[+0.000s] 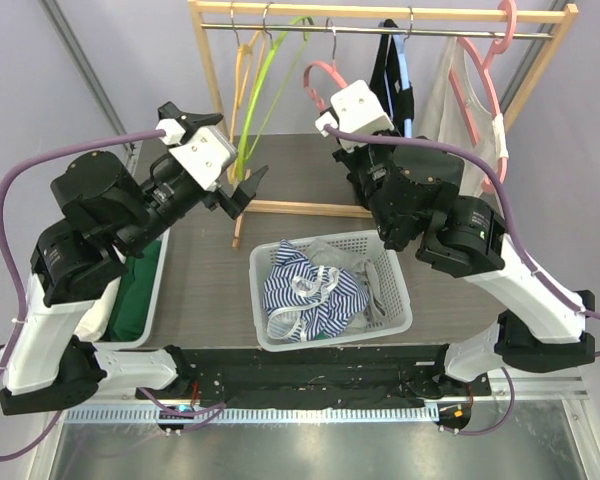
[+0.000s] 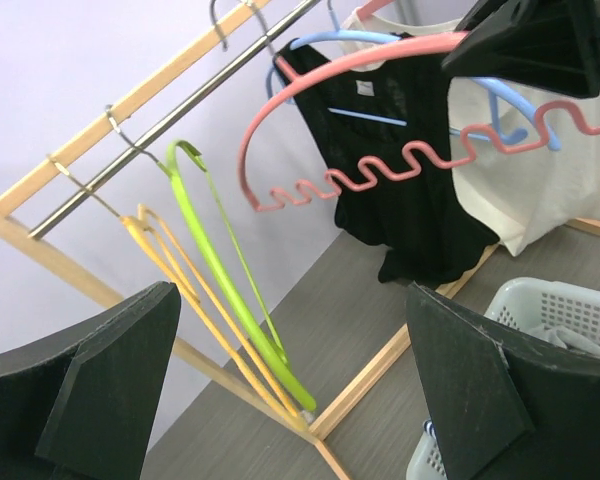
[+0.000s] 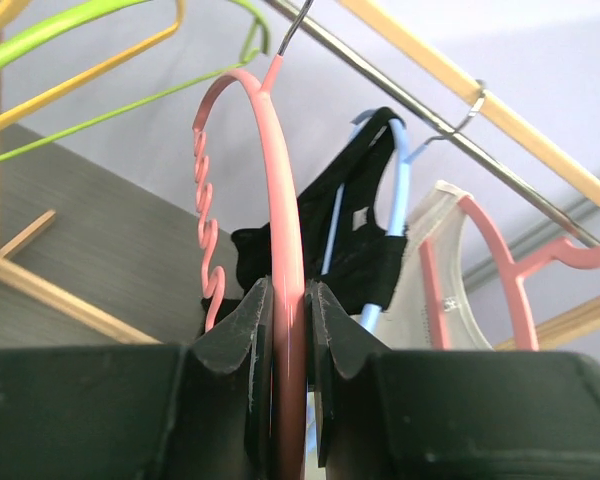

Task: Remove the tank top from the hanger
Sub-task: Place the hanger at the clothesline, then pick up the hanger from the clothesline.

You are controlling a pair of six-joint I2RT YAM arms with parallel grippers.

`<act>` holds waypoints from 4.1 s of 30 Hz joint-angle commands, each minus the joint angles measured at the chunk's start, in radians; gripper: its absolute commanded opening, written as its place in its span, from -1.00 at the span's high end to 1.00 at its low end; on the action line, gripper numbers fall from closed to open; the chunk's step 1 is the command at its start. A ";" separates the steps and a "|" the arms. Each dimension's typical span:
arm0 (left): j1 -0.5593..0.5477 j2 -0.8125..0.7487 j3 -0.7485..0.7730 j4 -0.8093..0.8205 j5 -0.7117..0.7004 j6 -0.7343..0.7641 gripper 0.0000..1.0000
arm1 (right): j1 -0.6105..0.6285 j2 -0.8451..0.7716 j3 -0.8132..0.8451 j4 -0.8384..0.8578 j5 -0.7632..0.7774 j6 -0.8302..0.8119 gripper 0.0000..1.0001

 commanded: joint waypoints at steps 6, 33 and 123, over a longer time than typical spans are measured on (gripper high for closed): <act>0.023 -0.023 0.009 0.074 -0.041 -0.005 -0.99 | 0.004 0.053 0.023 0.283 0.098 -0.196 0.98; 0.063 -0.125 -0.155 0.091 -0.029 -0.006 -0.99 | -0.201 0.172 0.117 0.313 -0.177 -0.098 0.99; 0.071 -0.029 -0.181 0.125 0.026 -0.092 -0.99 | -0.747 -0.083 -0.245 0.097 -0.800 0.544 0.36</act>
